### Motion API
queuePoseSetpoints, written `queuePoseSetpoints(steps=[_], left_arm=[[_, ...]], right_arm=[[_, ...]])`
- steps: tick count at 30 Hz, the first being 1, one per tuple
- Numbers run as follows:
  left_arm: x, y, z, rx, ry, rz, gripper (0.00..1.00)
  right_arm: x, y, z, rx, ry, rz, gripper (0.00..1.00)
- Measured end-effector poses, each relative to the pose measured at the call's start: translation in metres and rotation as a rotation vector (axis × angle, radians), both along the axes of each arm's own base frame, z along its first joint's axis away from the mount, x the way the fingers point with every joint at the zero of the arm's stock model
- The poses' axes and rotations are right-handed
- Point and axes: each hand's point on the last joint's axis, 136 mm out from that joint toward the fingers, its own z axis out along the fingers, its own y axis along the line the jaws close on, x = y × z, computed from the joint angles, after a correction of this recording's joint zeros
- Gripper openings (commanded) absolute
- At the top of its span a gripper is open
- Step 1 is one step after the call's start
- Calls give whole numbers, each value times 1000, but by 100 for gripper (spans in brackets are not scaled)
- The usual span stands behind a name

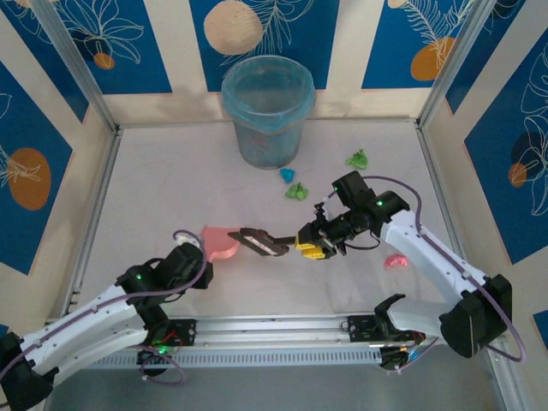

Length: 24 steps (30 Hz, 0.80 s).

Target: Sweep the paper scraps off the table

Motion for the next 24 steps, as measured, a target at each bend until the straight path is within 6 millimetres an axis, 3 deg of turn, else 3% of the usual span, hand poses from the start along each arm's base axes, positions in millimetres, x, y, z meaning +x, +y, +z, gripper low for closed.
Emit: queuePoseSetpoints(steps=[11,18,24], left_arm=[[-12,-5,-3,17,14,-40,0],[-19,-10,-13,68,45,-88,0],[-24,-16,-24,124,69,-141,0]], right_arm=[[40,-17,-21,-4,-21,-95,0],[46,-24,-15,2,-51,-122,0],[60,-37,7,26,-129,-186,0]])
